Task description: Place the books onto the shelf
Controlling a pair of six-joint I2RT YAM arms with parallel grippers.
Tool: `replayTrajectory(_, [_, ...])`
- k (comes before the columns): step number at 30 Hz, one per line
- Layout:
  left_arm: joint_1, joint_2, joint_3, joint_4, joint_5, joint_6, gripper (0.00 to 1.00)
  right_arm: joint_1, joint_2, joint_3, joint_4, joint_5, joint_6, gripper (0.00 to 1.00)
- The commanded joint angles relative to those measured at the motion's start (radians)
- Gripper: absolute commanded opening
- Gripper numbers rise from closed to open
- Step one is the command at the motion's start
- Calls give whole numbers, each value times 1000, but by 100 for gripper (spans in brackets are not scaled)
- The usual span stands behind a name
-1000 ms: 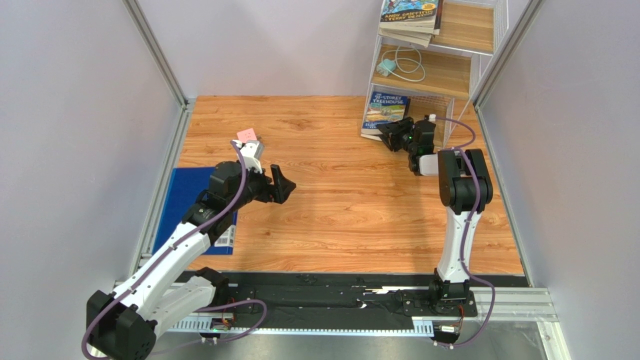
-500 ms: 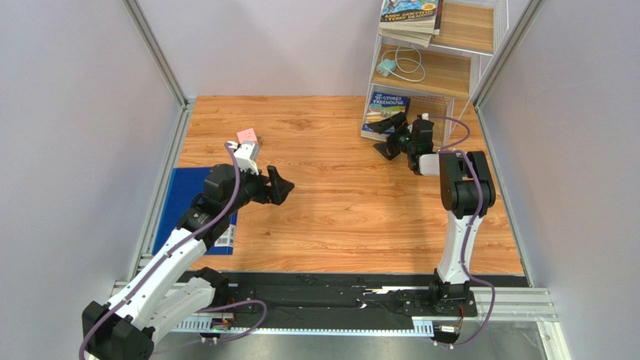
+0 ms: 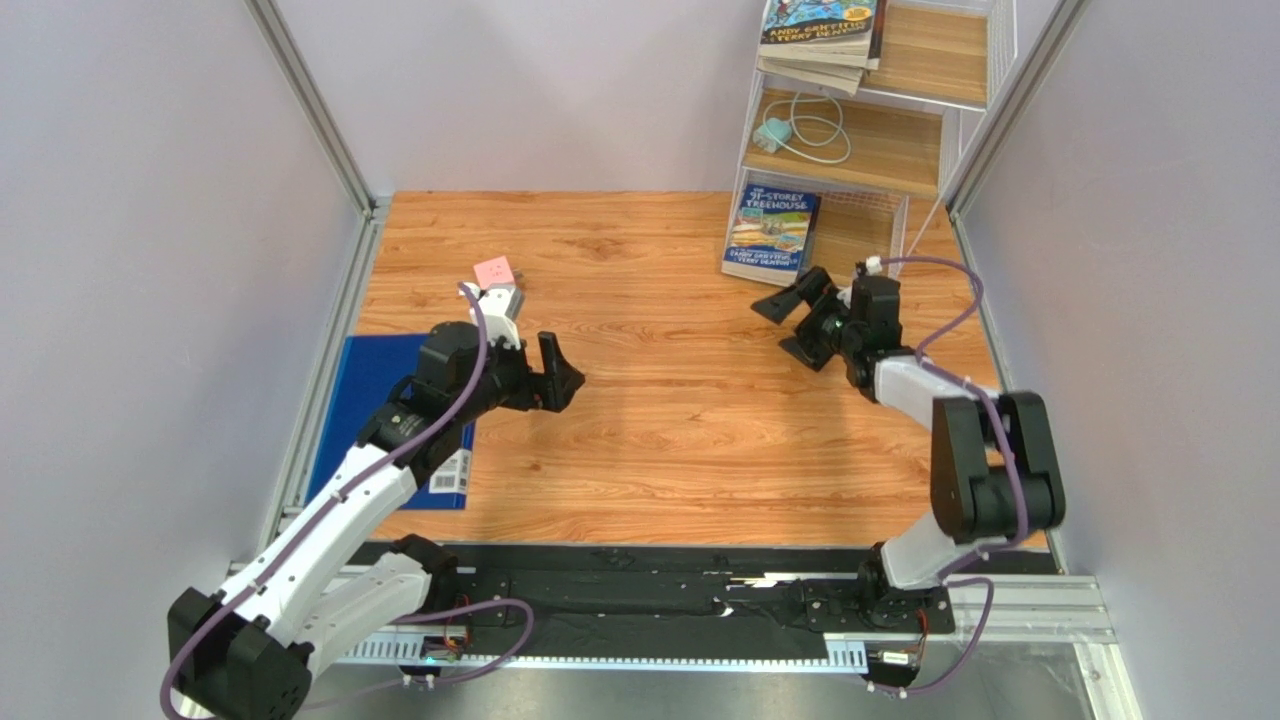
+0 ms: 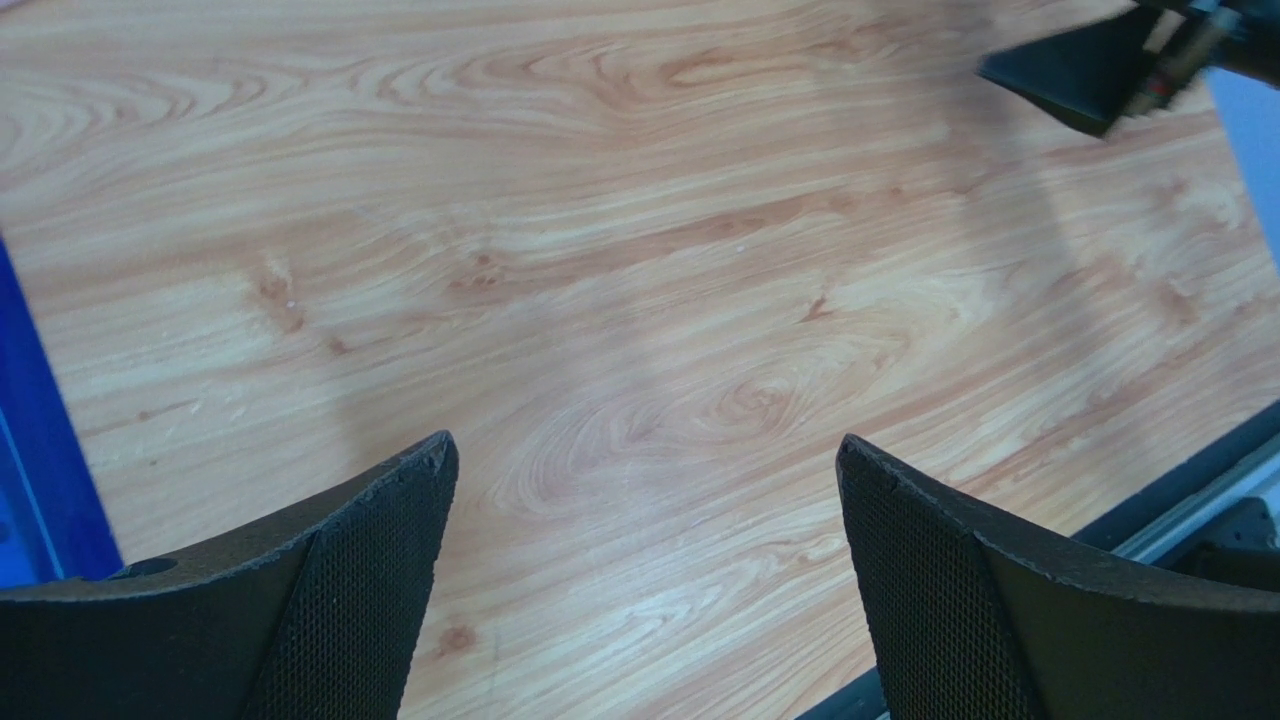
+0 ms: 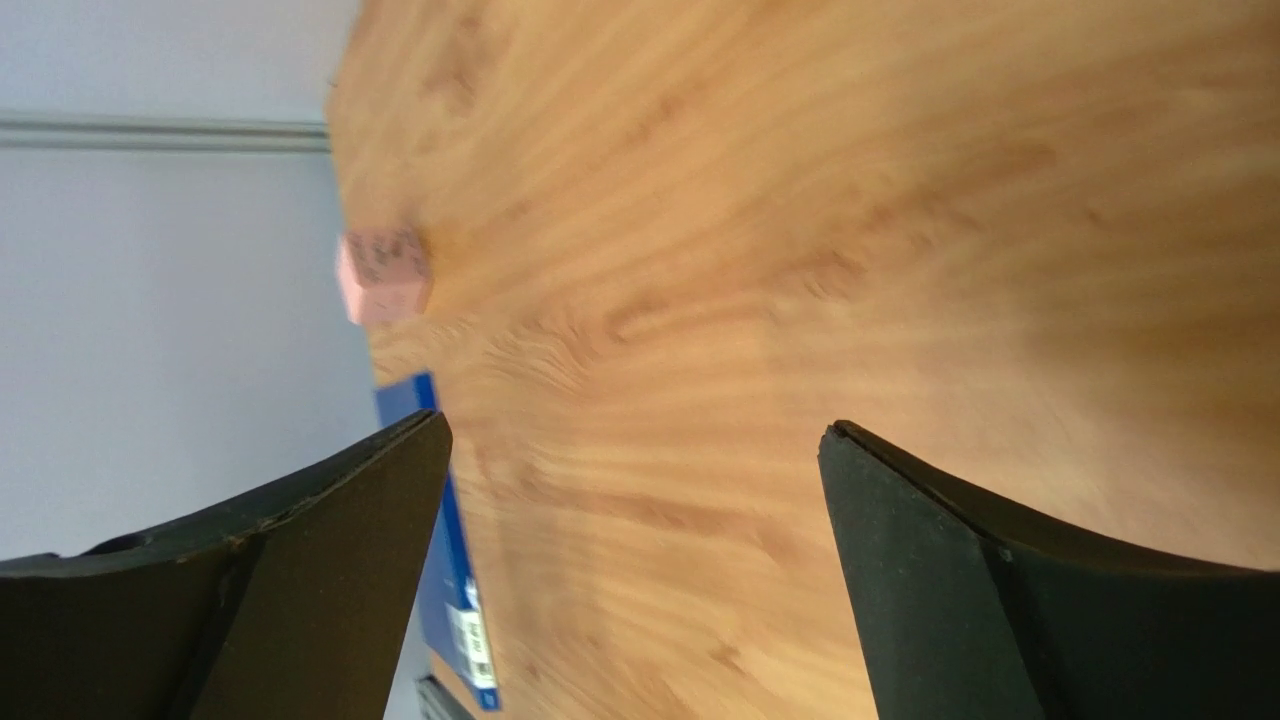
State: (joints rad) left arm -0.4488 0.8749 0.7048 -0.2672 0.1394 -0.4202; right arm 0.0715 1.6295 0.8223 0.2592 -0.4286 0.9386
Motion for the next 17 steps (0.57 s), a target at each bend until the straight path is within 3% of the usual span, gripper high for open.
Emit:
replayTrajectory(1, [9,81,97,-104,-67,8,100,8,-242,-118,-240,155,-239,100])
replayTrajectory(9, [32,306,142,-31,-3,-38,100,11,-656,-126,-639,352,-409,100])
replayTrajectory(13, [32,368,134,28,12,-61,100,13,-727,-127,-693,370,-429,100])
replayTrajectory(17, [32,397,133,47,11,-63,100,13,-689,-135,-678,376,-435,100])
